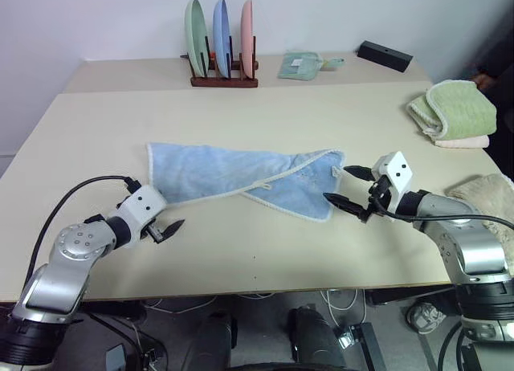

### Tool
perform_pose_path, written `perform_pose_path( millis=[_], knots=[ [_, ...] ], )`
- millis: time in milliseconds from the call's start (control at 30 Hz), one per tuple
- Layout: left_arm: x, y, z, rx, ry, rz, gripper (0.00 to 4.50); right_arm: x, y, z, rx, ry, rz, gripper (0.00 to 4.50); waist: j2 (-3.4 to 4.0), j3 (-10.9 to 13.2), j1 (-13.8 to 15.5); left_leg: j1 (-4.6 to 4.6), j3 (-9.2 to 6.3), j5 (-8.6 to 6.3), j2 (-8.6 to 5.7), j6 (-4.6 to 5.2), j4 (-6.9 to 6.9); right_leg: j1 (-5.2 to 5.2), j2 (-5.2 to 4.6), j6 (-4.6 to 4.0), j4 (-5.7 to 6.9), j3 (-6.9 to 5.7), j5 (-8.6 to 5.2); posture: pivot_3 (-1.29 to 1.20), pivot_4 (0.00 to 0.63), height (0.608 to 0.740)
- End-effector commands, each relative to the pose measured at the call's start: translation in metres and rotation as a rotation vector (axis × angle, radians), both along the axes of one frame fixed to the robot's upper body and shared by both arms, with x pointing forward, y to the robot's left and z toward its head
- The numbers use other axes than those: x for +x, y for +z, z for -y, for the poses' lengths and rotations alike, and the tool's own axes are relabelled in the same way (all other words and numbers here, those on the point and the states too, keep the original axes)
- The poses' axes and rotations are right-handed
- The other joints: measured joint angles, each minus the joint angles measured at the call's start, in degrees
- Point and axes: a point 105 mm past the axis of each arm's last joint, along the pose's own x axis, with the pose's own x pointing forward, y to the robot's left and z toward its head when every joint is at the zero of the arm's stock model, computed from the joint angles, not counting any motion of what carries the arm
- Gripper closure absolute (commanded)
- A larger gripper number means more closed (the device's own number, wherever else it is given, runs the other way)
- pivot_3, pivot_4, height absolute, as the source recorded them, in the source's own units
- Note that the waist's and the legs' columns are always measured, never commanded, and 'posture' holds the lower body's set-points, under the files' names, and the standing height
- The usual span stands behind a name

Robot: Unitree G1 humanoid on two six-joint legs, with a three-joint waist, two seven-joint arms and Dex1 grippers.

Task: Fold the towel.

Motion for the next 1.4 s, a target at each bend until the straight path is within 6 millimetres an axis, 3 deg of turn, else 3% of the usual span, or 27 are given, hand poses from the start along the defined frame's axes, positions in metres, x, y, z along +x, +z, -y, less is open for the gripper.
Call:
perform_pose_path(
  millis=[33,167,300,333,400,633,667,867,1000,1300,1400],
  knots=[
    [0.016,-0.008,-0.026,0.070,0.097,0.020,0.05,-0.002,0.018,-0.005,-0.002,-0.002,0.082,0.00,0.00,0.0,0.1,0.02,-0.01,0.00,0.00,0.00,0.00,0.01,0.01,0.00,0.02,-0.01,0.00,0.00,0.150,0.740],
    [0.032,-0.008,-0.047,0.062,0.184,0.051,0.05,-0.001,0.013,-0.007,-0.007,-0.006,0.083,0.00,0.00,0.0,0.0,0.11,-0.03,0.00,0.00,0.00,0.00,0.10,0.01,0.00,0.03,-0.01,0.00,0.00,0.150,0.740],
    [0.035,-0.009,-0.048,0.076,0.151,0.053,0.05,0.003,0.015,-0.010,-0.007,-0.004,0.101,0.00,0.01,0.0,-0.4,0.27,0.02,0.00,0.01,0.01,-0.07,0.14,0.03,0.01,0.08,0.03,0.00,0.00,0.150,0.740],
    [0.035,-0.008,-0.045,0.064,0.144,0.060,0.28,0.005,0.015,-0.009,-0.010,-0.007,0.108,0.00,0.01,0.0,-0.4,0.30,0.02,0.00,0.02,0.01,-0.09,0.16,0.03,0.01,0.07,0.03,0.00,0.00,0.150,0.740],
    [0.035,-0.007,-0.043,0.049,0.137,0.069,0.84,0.008,0.017,-0.008,-0.019,-0.013,0.120,0.00,0.01,0.0,-0.4,0.35,0.04,0.00,0.03,0.00,-0.10,0.18,0.03,0.01,0.07,0.05,0.00,0.00,0.150,0.740],
    [0.028,-0.004,-0.042,0.059,0.108,0.093,4.34,0.022,0.023,-0.001,-0.132,-0.016,0.173,0.00,0.01,0.0,-0.4,0.34,0.06,0.00,0.02,0.01,-0.10,0.17,0.03,0.01,0.07,0.06,0.00,0.00,0.150,0.740],
    [0.026,-0.003,-0.043,0.066,0.107,0.096,4.48,0.026,0.023,0.000,-0.162,-0.018,0.187,0.00,0.01,0.0,-0.4,0.33,0.06,0.00,0.02,0.01,-0.10,0.17,0.03,0.01,0.07,0.06,0.00,0.00,0.150,0.740],
    [0.009,0.013,-0.048,0.056,0.116,0.141,4.48,0.057,0.029,0.006,-0.370,-0.039,0.287,0.00,0.01,0.0,-0.7,0.32,0.10,0.00,0.03,0.01,-0.14,0.12,0.02,0.01,0.05,0.08,0.00,0.00,0.150,0.740],
    [-0.007,0.013,-0.050,0.064,0.108,0.123,4.48,0.081,0.031,0.009,-0.521,-0.029,0.354,0.00,0.06,0.1,-1.0,0.25,0.11,0.00,0.03,0.00,-0.14,0.07,0.02,0.00,0.03,0.09,0.00,0.00,0.150,0.740],
    [-0.012,0.011,-0.050,0.060,0.133,0.114,4.48,0.096,0.014,-0.012,-0.688,0.150,0.405,0.00,0.07,0.1,-1.7,0.24,0.09,0.00,0.02,0.00,-0.16,0.09,0.02,0.00,0.02,0.08,0.01,0.00,0.150,0.740],
    [-0.013,0.012,-0.052,0.059,0.144,0.118,4.50,0.096,0.014,-0.011,-0.689,0.176,0.393,0.87,0.10,0.1,-1.8,0.24,0.09,0.00,0.02,0.00,-0.19,0.05,0.02,0.00,0.04,0.09,0.01,0.00,0.150,0.740]
  ],
)
